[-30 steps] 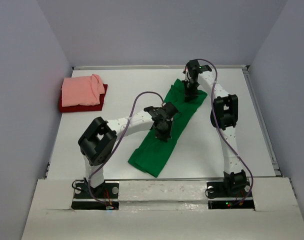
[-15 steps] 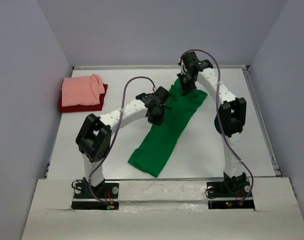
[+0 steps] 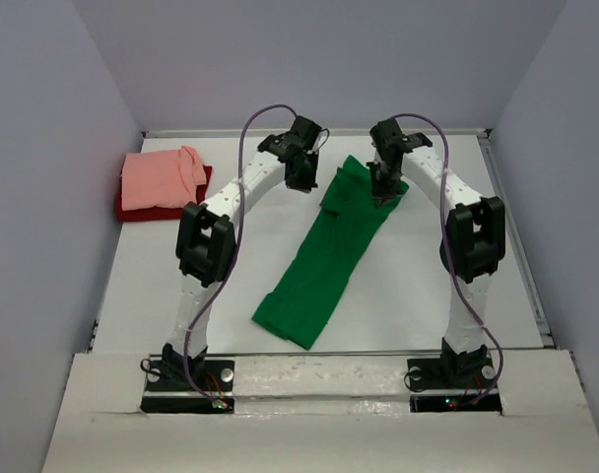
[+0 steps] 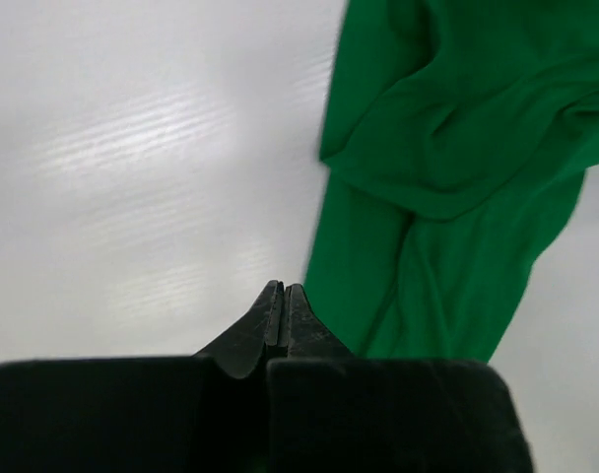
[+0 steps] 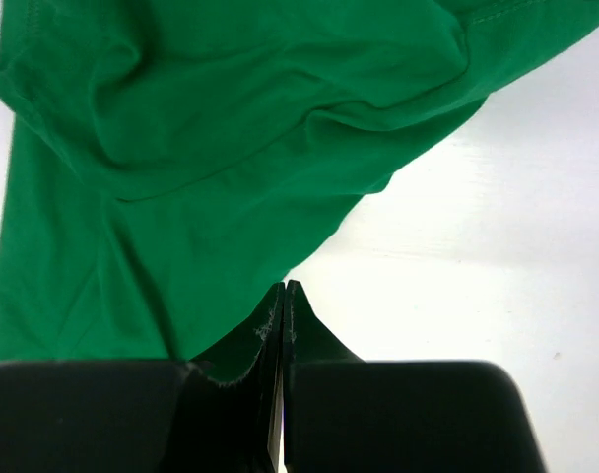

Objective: Fold and stack the t-shirts
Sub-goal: Fold the tshirt

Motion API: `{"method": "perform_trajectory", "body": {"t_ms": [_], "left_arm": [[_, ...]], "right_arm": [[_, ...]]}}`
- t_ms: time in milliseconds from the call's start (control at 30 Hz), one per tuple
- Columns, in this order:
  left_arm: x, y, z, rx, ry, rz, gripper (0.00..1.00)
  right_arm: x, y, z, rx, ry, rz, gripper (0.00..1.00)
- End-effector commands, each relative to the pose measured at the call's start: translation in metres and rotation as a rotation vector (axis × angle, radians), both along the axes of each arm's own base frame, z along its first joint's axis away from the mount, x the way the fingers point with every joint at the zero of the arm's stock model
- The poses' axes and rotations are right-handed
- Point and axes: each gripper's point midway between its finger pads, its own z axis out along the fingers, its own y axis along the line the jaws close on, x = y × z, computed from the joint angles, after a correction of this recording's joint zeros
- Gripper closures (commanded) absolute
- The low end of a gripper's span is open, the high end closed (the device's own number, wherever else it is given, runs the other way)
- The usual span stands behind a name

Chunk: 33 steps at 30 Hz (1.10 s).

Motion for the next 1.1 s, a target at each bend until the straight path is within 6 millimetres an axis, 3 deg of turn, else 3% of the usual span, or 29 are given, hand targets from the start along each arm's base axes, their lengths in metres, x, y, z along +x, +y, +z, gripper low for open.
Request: {"method": "perform_trajectory", "body": {"t_ms": [0, 33, 233, 467, 667, 800, 933, 1067], "left_arm": [[0.010, -0.040, 0.032, -0.115, -0.068, -0.183, 1.00], [0.011, -0.057, 0.044, -0.186, -0.081, -0.252, 1.00], [0.014, -0.106, 0.006, -0.343, 0.004, -0.433, 1.00], [0.003, -0.124, -0.025, -0.429, 0.076, -0.543, 1.00], [0.005, -0.130, -0.035, -0.471, 0.079, -0.569, 1.00], [0.012, -0.126, -0.050, -0.469, 0.109, -0.514, 1.00], [0.028, -0.100, -0.089, -0.371, 0.175, -0.332, 1.00], [0.032, -0.082, -0.113, -0.343, 0.227, -0.266, 1.00]], "right_arm": [[0.005, 0.010, 0.043, 0.095, -0.125, -0.022, 1.00], [-0.004, 0.009, 0.043, 0.101, -0.121, -0.031, 1.00], [-0.035, 0.001, 0.053, 0.117, -0.128, -0.032, 1.00], [-0.055, -0.005, 0.065, 0.128, -0.143, -0.040, 1.00], [-0.066, -0.007, 0.066, 0.118, -0.136, -0.035, 1.00], [-0.070, -0.009, 0.080, 0.122, -0.156, -0.040, 1.00], [-0.071, -0.011, 0.090, 0.113, -0.164, -0.046, 1.00], [-0.069, -0.017, 0.078, 0.072, -0.135, -0.073, 1.00]]}}
